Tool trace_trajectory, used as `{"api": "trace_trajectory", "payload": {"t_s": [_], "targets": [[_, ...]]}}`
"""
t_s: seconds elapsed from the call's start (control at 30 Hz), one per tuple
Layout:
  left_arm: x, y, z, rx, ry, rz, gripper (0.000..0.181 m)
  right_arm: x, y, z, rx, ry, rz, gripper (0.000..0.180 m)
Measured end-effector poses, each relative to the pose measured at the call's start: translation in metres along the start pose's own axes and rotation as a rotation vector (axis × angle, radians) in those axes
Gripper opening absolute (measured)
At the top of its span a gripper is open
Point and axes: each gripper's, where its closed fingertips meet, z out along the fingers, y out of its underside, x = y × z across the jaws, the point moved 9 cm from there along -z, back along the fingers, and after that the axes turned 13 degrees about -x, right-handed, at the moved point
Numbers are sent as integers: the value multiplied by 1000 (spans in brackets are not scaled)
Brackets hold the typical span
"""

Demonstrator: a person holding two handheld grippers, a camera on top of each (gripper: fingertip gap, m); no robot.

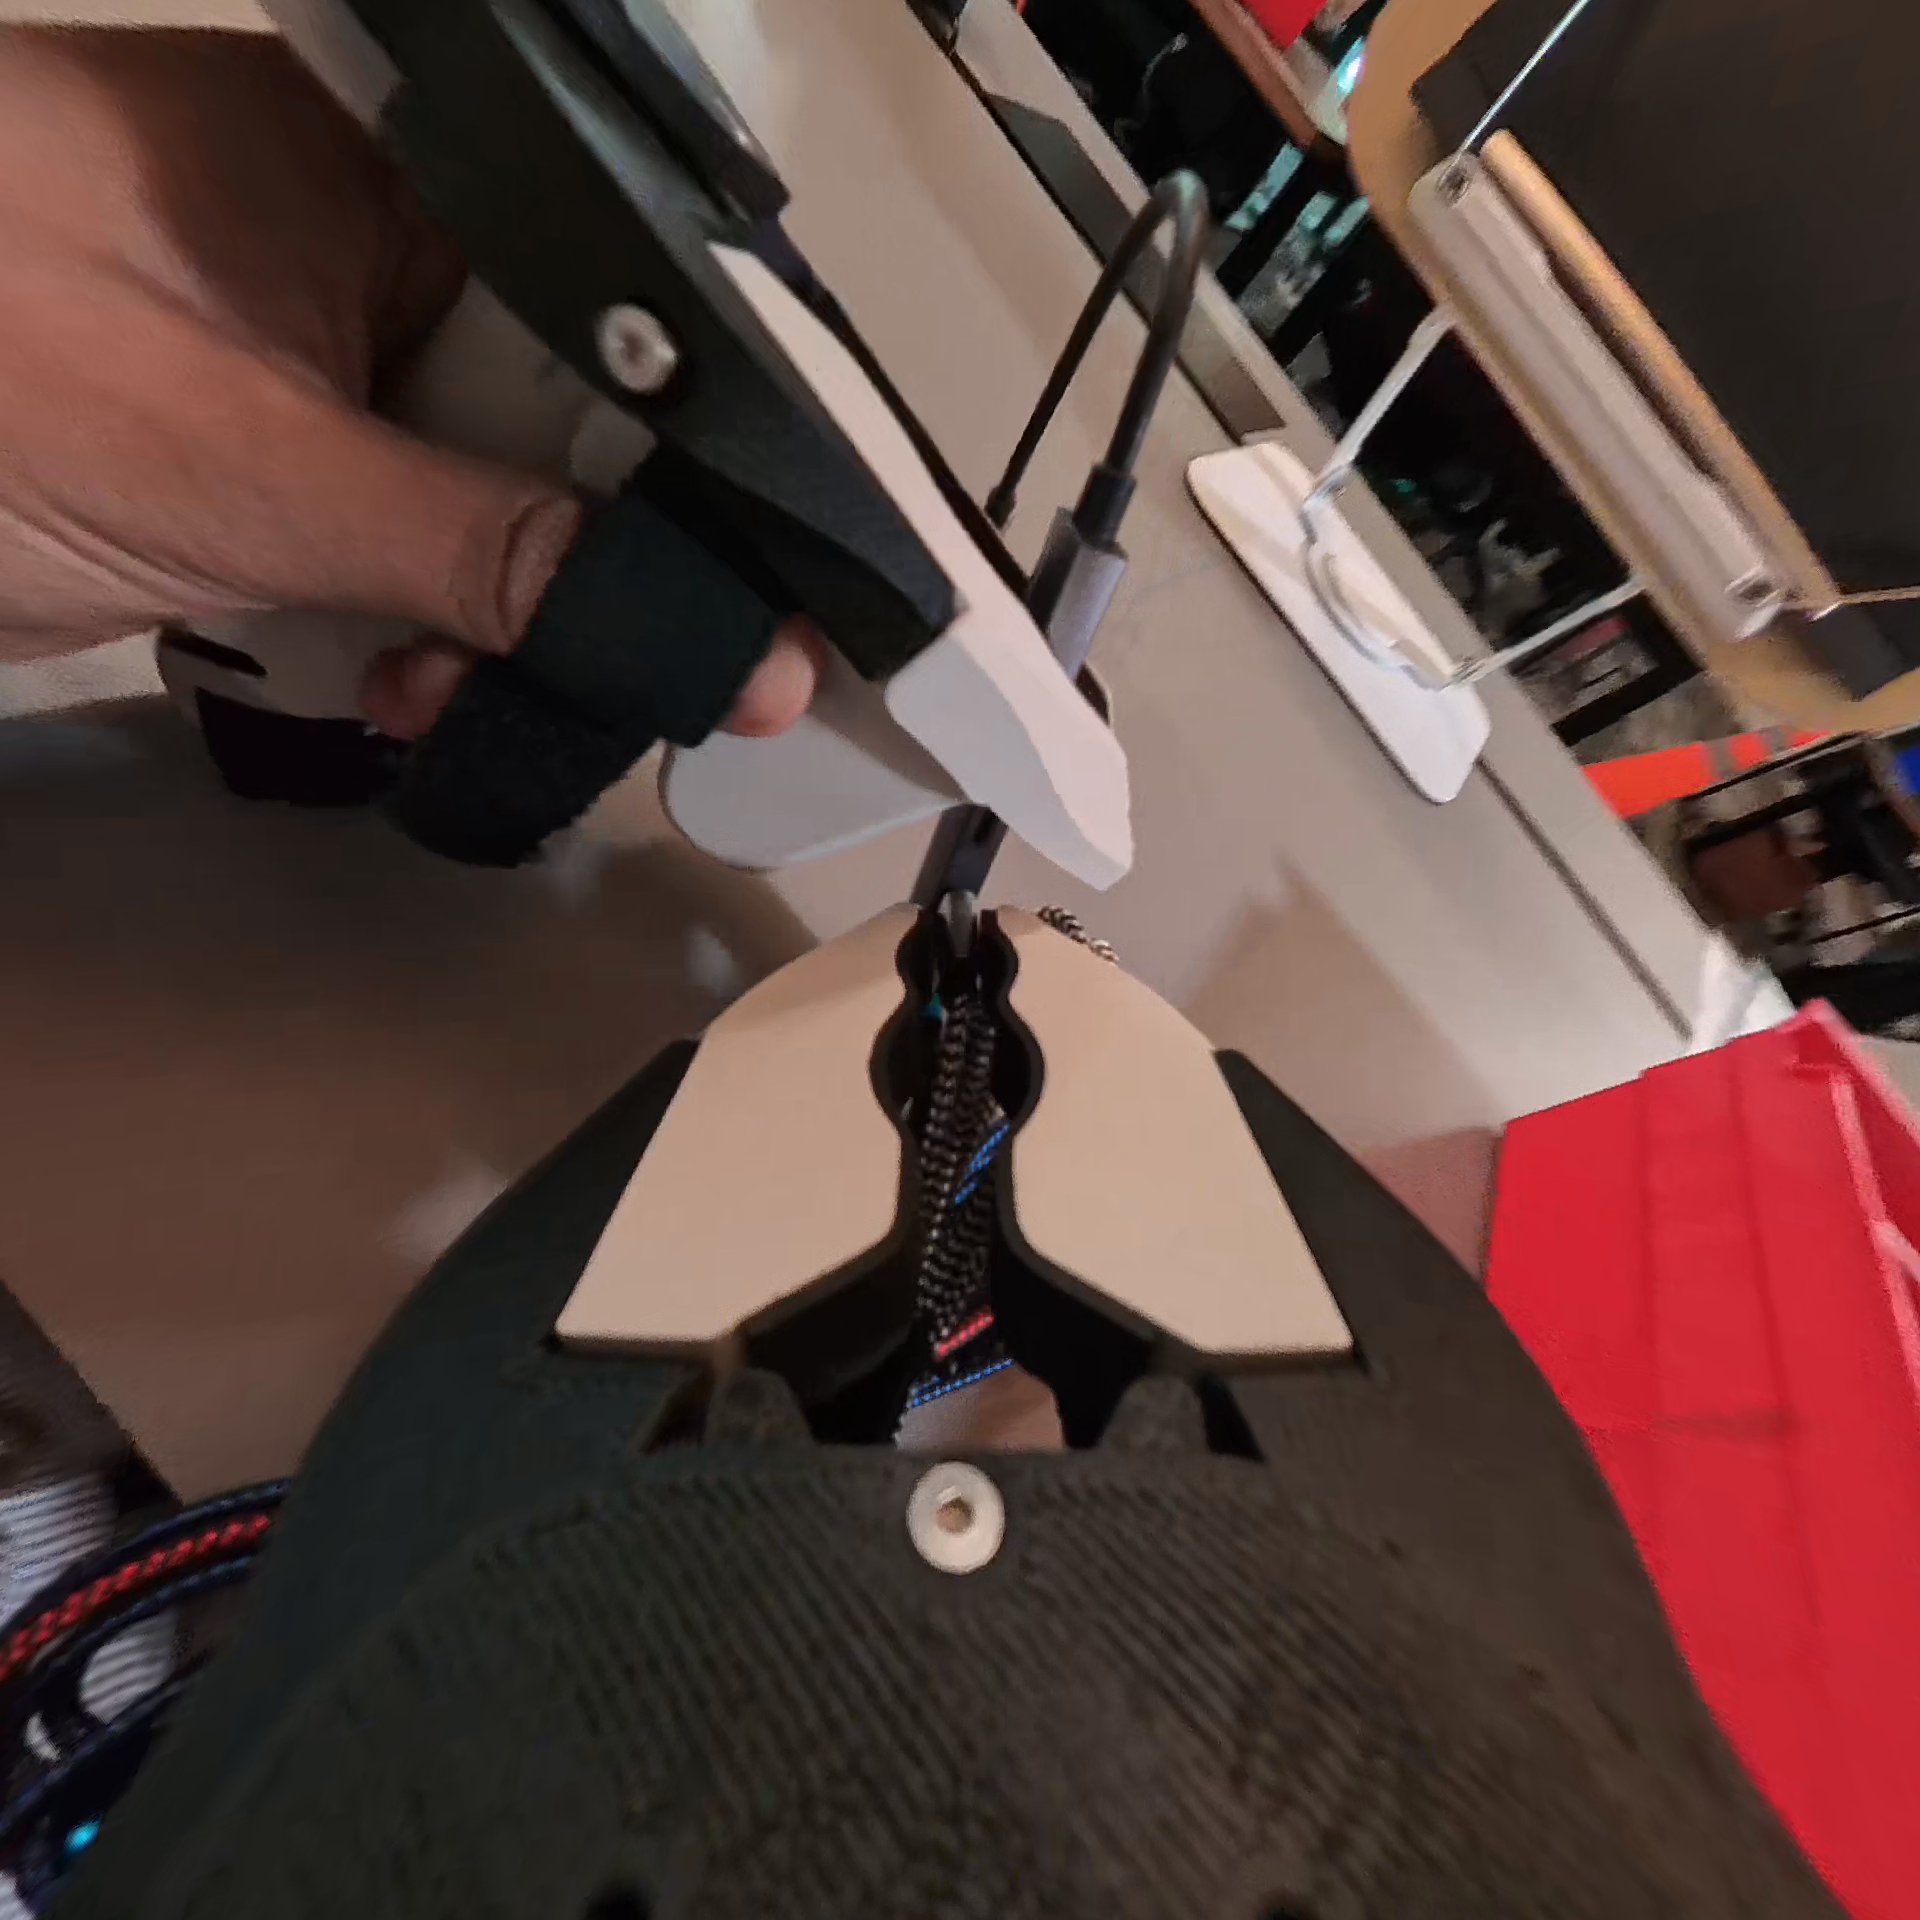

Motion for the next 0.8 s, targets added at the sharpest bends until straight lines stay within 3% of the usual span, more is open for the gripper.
{"api": "trace_trajectory", "payload": {"t_s": [0.17,0.4,0.57,0.8], "targets": [[0,0,1,-2,16,3,22,10,4,1,20,-178,133,7],[-1,-8,-3,-11,-77,39,23,13,-2,-1,60,-220,189,6],[-2,-12,-7,-37,-112,66,26,11,-7,-4,87,-171,134,7],[-6,-10,-7,-41,-27,-38,28,8,-11,-12,114,-85,35,7]]}}
